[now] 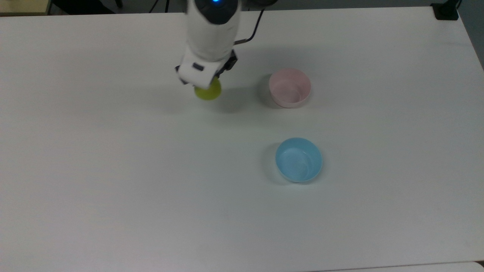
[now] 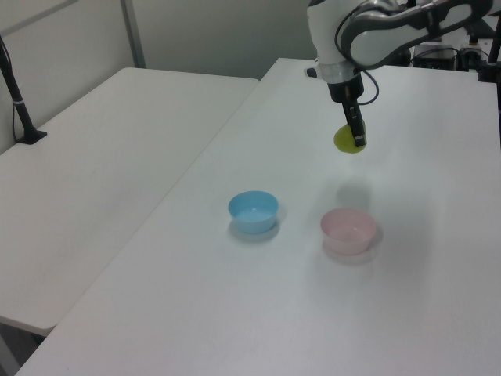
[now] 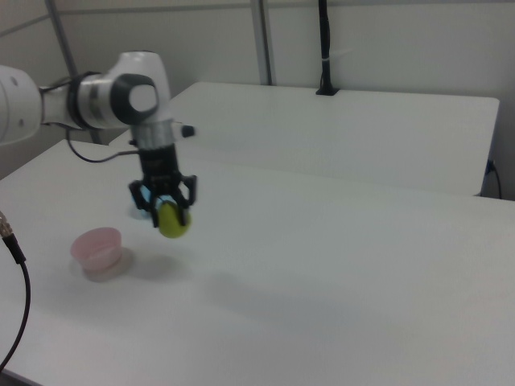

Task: Place the pear in the bowl
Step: 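Lift the pear and carry it over the pink bowl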

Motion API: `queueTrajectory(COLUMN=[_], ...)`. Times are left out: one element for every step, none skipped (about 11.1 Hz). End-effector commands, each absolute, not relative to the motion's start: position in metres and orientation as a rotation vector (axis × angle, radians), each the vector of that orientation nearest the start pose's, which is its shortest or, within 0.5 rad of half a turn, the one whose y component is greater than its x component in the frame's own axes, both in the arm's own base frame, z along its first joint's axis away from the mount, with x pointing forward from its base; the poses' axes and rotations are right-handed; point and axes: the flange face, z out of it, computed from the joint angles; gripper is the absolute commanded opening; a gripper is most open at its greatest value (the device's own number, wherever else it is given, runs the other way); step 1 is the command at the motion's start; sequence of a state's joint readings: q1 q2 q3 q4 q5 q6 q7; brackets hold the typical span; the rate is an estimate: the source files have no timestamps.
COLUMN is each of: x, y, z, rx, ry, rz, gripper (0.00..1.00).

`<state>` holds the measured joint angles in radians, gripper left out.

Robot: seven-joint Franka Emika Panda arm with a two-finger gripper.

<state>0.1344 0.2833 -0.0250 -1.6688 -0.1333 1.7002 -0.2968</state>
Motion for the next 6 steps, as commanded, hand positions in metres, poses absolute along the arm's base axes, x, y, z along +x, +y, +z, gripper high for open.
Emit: queueTrajectory(x=[0.593, 0.588, 0.582, 0.573, 0.566, 0.561], y=[0.143, 0.171, 0.194, 0.223, 0.241, 0.256], z=[0.430, 0.426, 0.419, 0.410, 0.403, 0.397], rx=[-3.170, -3.191, -3.196, -3.197, -3.203, -3.203], ry=[-0.677, -0.652, -0.658, -0.703, -0.706, -0.720], rz=[0.427, 0.414, 0.422, 0.439, 0.447, 0.448], gripper=[0.15, 0.15, 0.18, 0.20, 0.20, 0.20])
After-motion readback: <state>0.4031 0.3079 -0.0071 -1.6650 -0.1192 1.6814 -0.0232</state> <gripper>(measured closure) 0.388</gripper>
